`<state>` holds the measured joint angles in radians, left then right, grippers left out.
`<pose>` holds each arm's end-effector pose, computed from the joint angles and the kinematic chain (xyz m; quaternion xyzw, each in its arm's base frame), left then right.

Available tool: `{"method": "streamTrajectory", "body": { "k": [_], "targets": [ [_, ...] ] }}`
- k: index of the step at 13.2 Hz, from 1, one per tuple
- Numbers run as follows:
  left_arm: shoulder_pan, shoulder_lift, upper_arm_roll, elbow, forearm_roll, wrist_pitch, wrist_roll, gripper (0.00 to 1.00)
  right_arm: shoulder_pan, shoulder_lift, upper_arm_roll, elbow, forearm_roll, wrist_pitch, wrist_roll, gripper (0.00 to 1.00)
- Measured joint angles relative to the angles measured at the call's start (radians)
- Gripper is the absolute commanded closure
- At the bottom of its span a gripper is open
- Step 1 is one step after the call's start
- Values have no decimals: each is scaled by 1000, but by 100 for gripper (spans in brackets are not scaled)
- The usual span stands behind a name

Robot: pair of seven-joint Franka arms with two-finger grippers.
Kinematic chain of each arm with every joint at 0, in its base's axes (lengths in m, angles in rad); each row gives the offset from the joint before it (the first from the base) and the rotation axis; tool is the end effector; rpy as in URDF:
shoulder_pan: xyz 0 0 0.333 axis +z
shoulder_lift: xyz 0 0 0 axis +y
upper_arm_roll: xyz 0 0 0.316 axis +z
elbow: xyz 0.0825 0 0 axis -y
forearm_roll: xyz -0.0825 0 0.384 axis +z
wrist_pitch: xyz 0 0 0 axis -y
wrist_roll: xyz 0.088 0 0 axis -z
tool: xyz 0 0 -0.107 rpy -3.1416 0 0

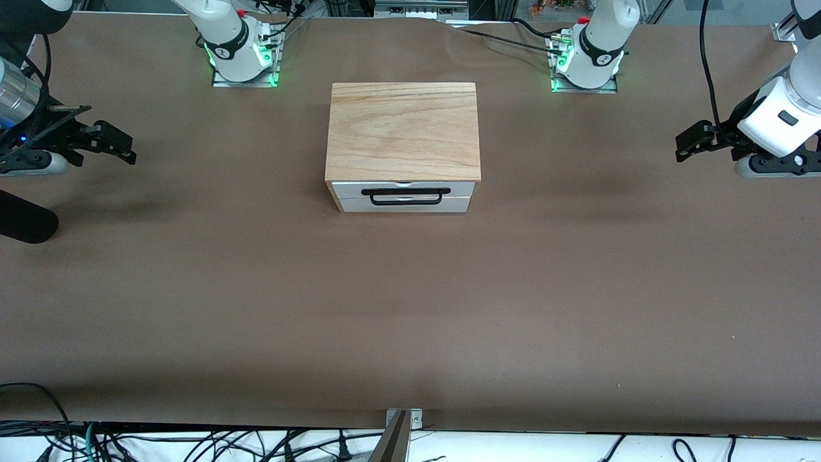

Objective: Pull top drawer with both arms simultaneously

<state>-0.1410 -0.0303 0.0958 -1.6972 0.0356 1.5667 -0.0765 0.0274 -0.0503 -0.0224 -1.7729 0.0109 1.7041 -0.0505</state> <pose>0.5396 -0.0199 0.5813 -0.9985 -0.0147 0.0491 0.0193 0.5446 0.0035 0.5676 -0.9996 -0.0270 0.0091 0.0062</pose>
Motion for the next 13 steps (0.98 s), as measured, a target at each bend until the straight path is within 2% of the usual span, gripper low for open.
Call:
{"method": "streamTrajectory", "body": {
  "k": [9,13],
  "targets": [
    [0,1,-2,-7,0,3,0,0,0,0,3,2,0,0,0,0],
    [0,12,-3,-13,0,49,0,0,-1,0,0,2,0,0,0,0]
  ]
}}
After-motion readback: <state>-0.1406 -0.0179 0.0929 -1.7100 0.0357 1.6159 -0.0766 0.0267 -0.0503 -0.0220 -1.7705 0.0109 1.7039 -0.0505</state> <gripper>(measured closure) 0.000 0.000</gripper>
